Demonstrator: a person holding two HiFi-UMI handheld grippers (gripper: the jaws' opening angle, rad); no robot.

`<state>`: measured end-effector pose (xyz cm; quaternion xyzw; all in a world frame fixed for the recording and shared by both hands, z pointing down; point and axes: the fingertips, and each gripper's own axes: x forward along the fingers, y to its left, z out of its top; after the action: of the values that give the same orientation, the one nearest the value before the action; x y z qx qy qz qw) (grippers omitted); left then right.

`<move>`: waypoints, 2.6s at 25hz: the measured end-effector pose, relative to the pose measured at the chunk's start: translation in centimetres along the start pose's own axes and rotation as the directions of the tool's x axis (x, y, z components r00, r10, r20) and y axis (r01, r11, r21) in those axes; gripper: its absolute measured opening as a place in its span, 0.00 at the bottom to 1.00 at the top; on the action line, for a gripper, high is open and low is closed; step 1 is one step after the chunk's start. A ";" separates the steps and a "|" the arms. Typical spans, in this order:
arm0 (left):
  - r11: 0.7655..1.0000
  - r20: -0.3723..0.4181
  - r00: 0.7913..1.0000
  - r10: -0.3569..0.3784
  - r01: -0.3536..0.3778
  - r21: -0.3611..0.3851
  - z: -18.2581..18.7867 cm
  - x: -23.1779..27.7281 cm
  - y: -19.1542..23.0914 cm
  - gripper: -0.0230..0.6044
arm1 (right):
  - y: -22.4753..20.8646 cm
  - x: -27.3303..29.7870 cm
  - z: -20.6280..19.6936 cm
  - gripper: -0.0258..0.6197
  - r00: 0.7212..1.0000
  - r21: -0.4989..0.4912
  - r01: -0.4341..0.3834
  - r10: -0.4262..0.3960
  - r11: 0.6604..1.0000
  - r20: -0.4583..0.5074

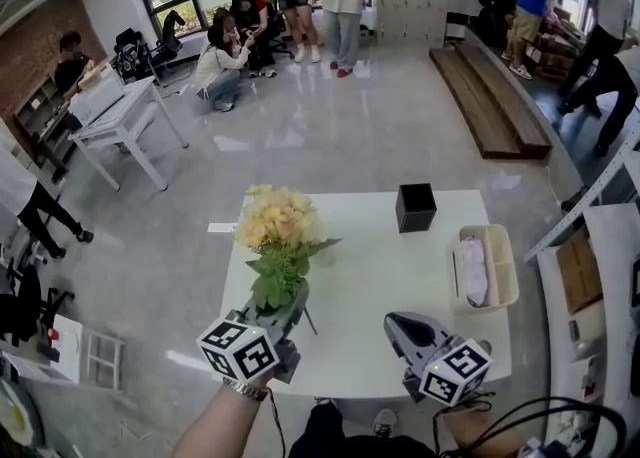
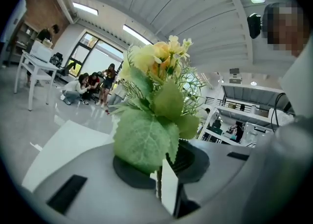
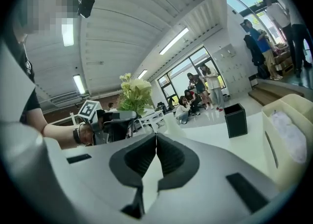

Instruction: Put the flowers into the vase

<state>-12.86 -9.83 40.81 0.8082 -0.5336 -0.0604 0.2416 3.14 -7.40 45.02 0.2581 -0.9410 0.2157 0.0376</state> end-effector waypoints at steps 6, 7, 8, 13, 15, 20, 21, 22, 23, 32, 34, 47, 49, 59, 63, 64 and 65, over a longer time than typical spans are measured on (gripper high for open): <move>0.999 0.067 0.997 0.026 -0.028 0.030 4.8 -1.8 3.4 0.12 | -0.5 5.9 2.0 0.05 1.000 -0.078 -0.004 0.003 0.997 -0.010; 0.999 0.073 0.997 0.023 -0.026 0.039 5.4 -1.9 4.0 0.12 | -0.7 6.9 2.1 0.05 1.000 -0.088 0.000 -0.001 0.996 -0.013; 0.999 0.079 0.997 0.020 -0.024 0.046 6.1 -1.8 4.5 0.12 | -0.9 7.9 2.2 0.04 1.000 -0.098 0.002 -0.003 0.995 -0.015; 0.996 0.105 0.994 -0.028 0.019 0.085 8.9 -0.9 6.6 0.12 | -2.4 12.5 2.9 0.05 0.999 -0.135 0.050 -0.050 0.990 -0.001; 0.995 0.111 0.992 -0.053 0.043 0.095 10.0 -0.4 7.1 0.12 | -2.9 14.1 3.1 0.14 0.998 -0.149 0.070 -0.070 0.986 0.005; 0.986 0.122 0.985 -0.123 0.108 0.125 11.7 1.0 8.0 0.12 | -3.7 17.9 2.6 0.33 0.997 -0.197 0.075 -0.079 0.978 -0.015; 0.984 0.124 0.983 -0.137 0.121 0.129 12.0 1.2 8.1 0.12 | -3.8 18.7 2.4 0.36 0.997 -0.211 0.073 -0.079 0.975 -0.021; 0.982 0.125 0.981 -0.151 0.134 0.132 12.2 1.5 8.2 0.12 | -4.0 19.4 2.2 0.38 0.996 -0.226 0.074 -0.082 0.971 -0.027; 0.980 0.127 0.978 -0.164 0.147 0.135 12.5 1.8 8.3 0.12 | -4.2 20.2 2.0 0.40 0.996 -0.240 0.077 -0.087 0.968 -0.033; 0.950 0.170 0.944 -0.284 0.253 0.183 16.7 4.1 8.0 0.12 | -5.0 26.2 1.5 0.49 0.991 -0.299 0.071 -0.102 0.952 -0.086; 0.944 0.168 0.940 -0.298 0.264 0.197 16.7 4.4 8.1 0.12 | -5.0 26.9 1.1 0.49 0.991 -0.298 0.070 -0.101 0.952 -0.089; 0.926 0.192 0.913 -0.360 0.324 0.196 16.0 8.1 8.5 0.12 | -5.3 27.9 0.2 0.39 0.994 -0.352 0.048 -0.080 0.935 -0.076; 0.922 0.207 0.906 -0.369 0.329 0.203 16.0 8.4 8.2 0.12 | -5.3 27.8 0.0 0.39 0.994 -0.352 0.050 -0.081 0.935 -0.074; 0.914 0.163 0.921 -0.354 0.303 0.272 12.2 11.4 8.3 0.12 | -5.6 27.7 0.0 0.39 0.994 -0.348 0.051 -0.080 0.936 -0.070; 0.912 0.127 0.932 -0.339 0.292 0.287 10.4 11.8 8.9 0.12 | -5.7 27.6 0.1 0.39 0.995 -0.343 0.054 -0.080 0.938 -0.062; 0.913 0.120 0.935 -0.334 0.290 0.286 10.0 11.8 9.1 0.12 | -5.7 27.6 0.1 0.39 0.995 -0.341 0.055 -0.080 0.938 -0.061; 0.914 0.112 0.938 -0.329 0.287 0.285 9.6 11.9 9.3 0.12 | -5.8 27.6 0.1 0.39 0.995 -0.340 0.054 -0.079 0.939 -0.061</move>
<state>-18.94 -26.47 38.53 0.8999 -0.4199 -0.0899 0.0759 -17.79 -24.86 52.23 0.2715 -0.9527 0.0592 0.1231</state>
